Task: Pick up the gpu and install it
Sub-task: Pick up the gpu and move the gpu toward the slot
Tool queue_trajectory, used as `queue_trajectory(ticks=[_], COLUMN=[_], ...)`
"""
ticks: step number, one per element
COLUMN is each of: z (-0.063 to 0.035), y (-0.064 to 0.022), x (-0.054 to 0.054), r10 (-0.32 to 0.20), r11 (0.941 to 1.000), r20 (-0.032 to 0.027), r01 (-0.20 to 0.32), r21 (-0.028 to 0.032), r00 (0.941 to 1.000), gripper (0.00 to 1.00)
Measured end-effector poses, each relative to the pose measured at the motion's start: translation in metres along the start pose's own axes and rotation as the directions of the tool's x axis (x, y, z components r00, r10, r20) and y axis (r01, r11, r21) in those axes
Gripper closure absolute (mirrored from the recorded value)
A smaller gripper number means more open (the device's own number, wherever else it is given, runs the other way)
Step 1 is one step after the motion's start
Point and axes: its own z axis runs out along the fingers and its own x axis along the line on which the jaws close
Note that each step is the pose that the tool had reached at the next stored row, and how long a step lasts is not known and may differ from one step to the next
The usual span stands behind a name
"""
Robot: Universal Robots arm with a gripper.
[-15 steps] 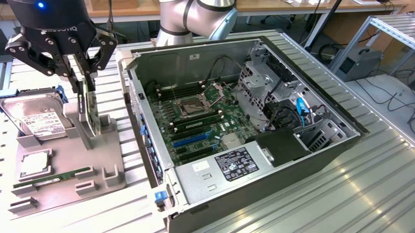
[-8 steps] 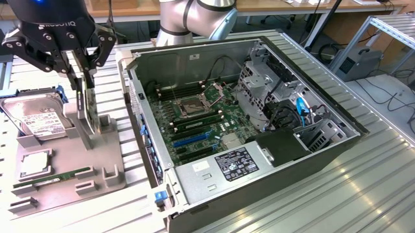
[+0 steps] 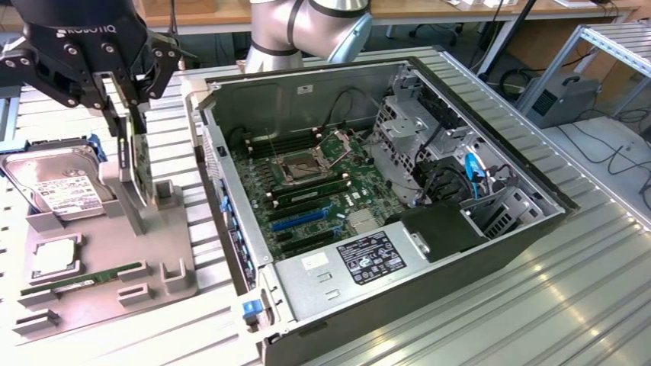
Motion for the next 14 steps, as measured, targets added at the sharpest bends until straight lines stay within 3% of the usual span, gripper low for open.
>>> queue_trajectory(ticks=[14], z=[-0.0139], y=[0.0004], x=[0.0], r10=[0.0], r11=[1.0], r20=[0.0001], r01=[0.0], r21=[0.0], r00=[1.0], gripper=[0.73])
